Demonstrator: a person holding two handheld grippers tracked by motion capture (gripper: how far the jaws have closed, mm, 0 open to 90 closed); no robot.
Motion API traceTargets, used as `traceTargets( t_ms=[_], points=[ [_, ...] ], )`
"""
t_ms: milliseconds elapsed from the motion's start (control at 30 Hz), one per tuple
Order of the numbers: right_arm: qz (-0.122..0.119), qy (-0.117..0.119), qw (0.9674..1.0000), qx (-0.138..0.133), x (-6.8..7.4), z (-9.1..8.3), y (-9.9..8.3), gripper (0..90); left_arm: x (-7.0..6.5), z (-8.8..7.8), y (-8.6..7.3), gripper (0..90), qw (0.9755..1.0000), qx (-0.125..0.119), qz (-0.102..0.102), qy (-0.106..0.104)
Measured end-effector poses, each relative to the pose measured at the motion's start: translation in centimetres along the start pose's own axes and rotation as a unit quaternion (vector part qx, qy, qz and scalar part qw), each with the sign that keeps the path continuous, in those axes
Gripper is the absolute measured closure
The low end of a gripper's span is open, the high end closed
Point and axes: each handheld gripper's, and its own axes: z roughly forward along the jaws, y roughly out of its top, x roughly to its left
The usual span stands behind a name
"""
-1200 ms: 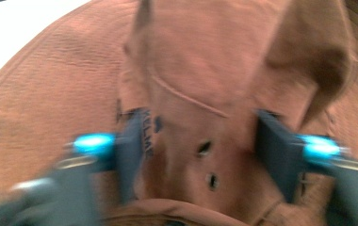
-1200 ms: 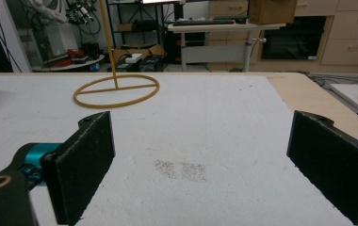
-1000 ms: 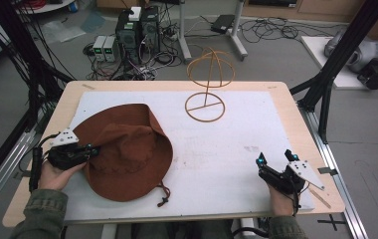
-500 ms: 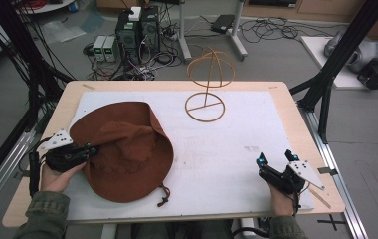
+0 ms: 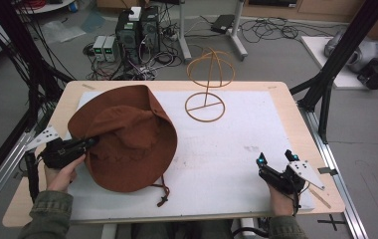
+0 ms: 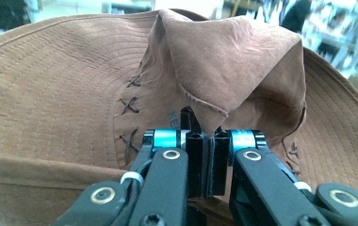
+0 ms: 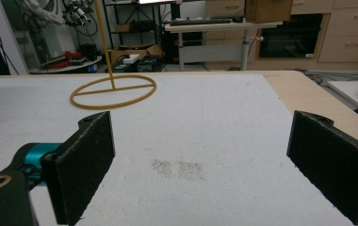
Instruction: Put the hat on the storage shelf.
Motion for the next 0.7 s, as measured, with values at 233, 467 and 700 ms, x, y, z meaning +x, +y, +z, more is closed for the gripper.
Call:
traceTargets(
  t_ms=[233,467,700],
  points=[
    [0.001,0.0,1.0,-0.001,0.1,0.0,0.0,7.4,-0.9,0.0,1.7,88.8,0.9955,-0.091,-0.028,0.002],
    [0.001,0.001,1.0,-0.001,0.1,0.0,0.0,7.3,-1.8,1.0,3.1,88.8,0.9904,-0.133,-0.035,-0.012],
    [-0.002,0.004,1.0,0.001,0.1,0.2,0.1,7.4,-2.6,2.7,4.9,88.7,0.9887,-0.146,-0.03,-0.015]
  ],
)
